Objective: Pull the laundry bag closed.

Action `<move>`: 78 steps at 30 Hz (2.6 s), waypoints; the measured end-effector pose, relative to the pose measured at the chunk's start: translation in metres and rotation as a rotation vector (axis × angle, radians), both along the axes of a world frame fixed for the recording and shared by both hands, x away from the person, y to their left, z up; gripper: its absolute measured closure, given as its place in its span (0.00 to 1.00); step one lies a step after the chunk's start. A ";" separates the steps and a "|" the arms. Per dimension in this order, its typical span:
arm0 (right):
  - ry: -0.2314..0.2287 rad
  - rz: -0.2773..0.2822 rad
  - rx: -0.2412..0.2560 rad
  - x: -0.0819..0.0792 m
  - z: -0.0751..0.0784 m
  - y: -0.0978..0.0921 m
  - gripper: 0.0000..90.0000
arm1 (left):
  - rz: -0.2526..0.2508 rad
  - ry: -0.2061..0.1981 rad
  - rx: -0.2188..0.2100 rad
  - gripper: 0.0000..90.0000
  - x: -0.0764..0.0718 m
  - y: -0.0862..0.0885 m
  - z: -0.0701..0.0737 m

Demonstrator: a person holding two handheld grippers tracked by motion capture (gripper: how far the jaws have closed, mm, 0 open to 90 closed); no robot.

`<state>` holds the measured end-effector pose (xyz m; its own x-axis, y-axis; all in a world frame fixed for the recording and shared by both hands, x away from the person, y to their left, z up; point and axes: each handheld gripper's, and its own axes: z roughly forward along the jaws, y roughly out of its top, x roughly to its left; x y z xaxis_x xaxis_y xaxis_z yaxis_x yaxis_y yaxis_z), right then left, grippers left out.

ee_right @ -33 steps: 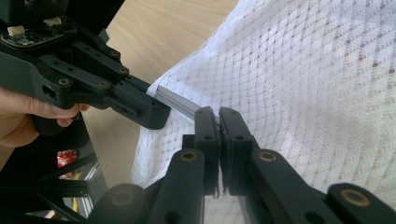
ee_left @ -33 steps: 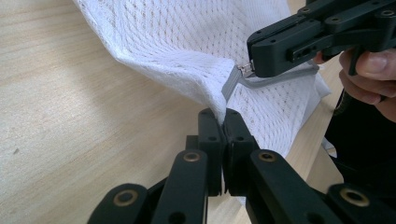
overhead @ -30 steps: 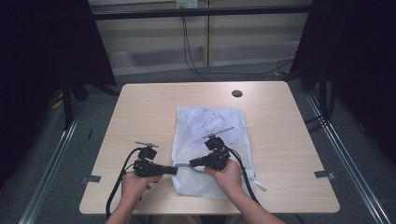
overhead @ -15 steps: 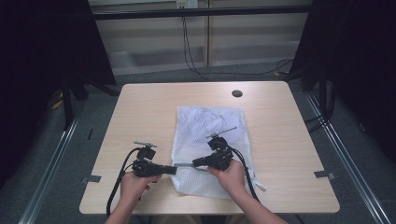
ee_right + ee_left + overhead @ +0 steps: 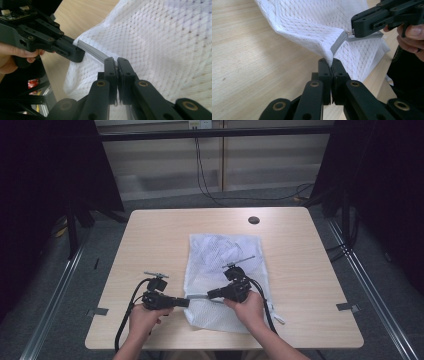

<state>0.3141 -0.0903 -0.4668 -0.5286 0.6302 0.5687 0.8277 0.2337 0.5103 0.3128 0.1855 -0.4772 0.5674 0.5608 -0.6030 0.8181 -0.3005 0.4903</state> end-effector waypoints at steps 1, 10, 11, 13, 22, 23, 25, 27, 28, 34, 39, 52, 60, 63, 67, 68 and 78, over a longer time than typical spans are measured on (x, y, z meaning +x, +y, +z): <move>0.000 -0.006 -0.005 0.000 0.000 -0.002 0.97 | -0.001 -0.002 -0.001 0.98 0.000 0.000 0.000; 0.004 -0.012 -0.005 0.001 0.000 -0.009 0.97 | 0.005 0.004 -0.008 0.98 0.000 0.002 0.000; 0.005 -0.013 -0.003 0.000 0.000 -0.010 0.97 | 0.009 0.007 -0.007 0.98 0.000 0.001 0.000; -0.002 -0.008 -0.018 -0.001 0.001 -0.010 0.97 | 0.007 0.000 0.002 0.98 0.000 0.000 0.000; 0.000 -0.010 -0.020 -0.001 0.001 -0.014 0.97 | 0.008 0.001 0.006 0.98 0.000 0.001 0.000; 0.000 -0.011 -0.019 -0.001 0.001 -0.014 0.97 | 0.011 -0.001 0.008 0.98 0.000 0.001 0.000; -0.006 -0.013 -0.026 -0.001 0.001 -0.015 0.97 | 0.018 -0.002 0.005 0.98 -0.001 0.001 -0.001; -0.003 -0.014 -0.020 -0.001 0.000 -0.015 0.97 | 0.009 0.003 0.003 0.98 0.000 0.002 0.000; -0.006 -0.013 -0.023 -0.001 0.000 -0.015 0.97 | 0.008 0.003 0.004 0.98 0.000 0.002 0.000; -0.006 -0.013 -0.031 -0.001 0.001 -0.017 0.97 | 0.024 -0.001 0.009 0.98 -0.001 0.001 0.000; -0.010 -0.024 -0.033 0.000 0.001 -0.022 0.97 | 0.008 -0.001 0.005 0.98 0.001 0.004 -0.001; -0.012 -0.041 -0.042 0.000 0.001 -0.032 0.97 | 0.023 0.003 0.006 0.98 0.000 0.006 -0.001; -0.014 -0.049 -0.041 0.000 0.001 -0.039 0.97 | 0.030 0.012 -0.001 0.98 0.000 0.005 -0.001; -0.014 -0.053 -0.046 0.000 0.001 -0.040 0.97 | 0.023 0.003 0.009 0.98 0.000 0.007 -0.001; -0.013 -0.058 -0.047 0.000 0.001 -0.043 0.97 | 0.025 0.010 0.006 0.98 0.000 0.007 -0.001; -0.010 -0.062 -0.044 0.001 0.001 -0.045 0.97 | 0.026 0.009 0.004 0.98 0.000 0.007 -0.001; -0.016 -0.065 -0.053 0.000 0.001 -0.050 0.97 | 0.024 0.008 0.008 0.98 0.000 0.007 0.000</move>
